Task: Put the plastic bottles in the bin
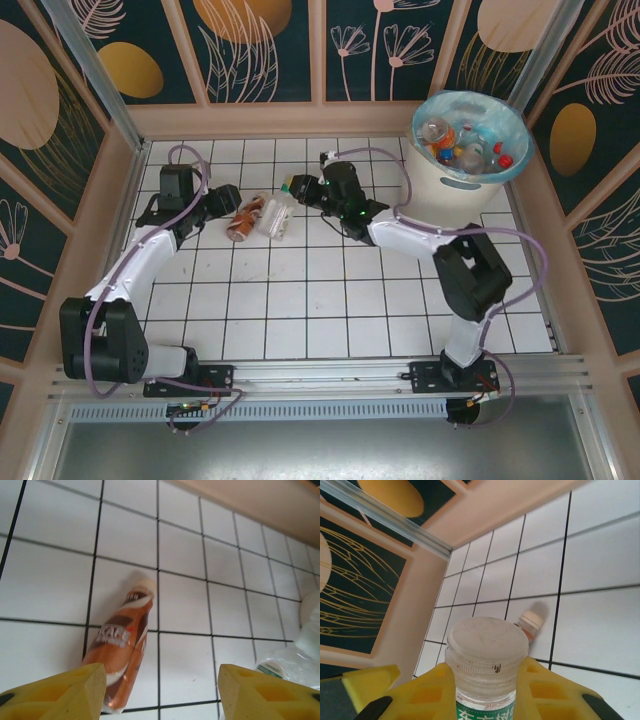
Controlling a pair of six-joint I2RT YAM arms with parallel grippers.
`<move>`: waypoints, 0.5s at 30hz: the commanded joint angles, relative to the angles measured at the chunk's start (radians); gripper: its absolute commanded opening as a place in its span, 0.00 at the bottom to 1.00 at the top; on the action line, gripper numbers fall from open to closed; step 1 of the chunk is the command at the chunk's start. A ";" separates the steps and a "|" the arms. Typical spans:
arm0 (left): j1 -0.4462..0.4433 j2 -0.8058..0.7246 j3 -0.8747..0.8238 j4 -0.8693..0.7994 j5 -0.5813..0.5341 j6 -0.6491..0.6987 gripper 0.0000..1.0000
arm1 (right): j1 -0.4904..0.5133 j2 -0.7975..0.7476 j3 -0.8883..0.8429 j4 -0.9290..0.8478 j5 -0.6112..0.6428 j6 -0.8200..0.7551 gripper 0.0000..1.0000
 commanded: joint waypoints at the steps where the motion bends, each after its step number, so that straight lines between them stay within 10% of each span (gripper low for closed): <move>1: -0.042 -0.039 0.081 -0.020 0.003 -0.003 0.61 | -0.010 -0.121 0.071 -0.127 0.112 -0.126 0.20; 15: -0.384 0.044 0.312 -0.034 -0.098 0.024 0.61 | -0.116 -0.419 0.370 -0.453 0.481 -0.436 0.18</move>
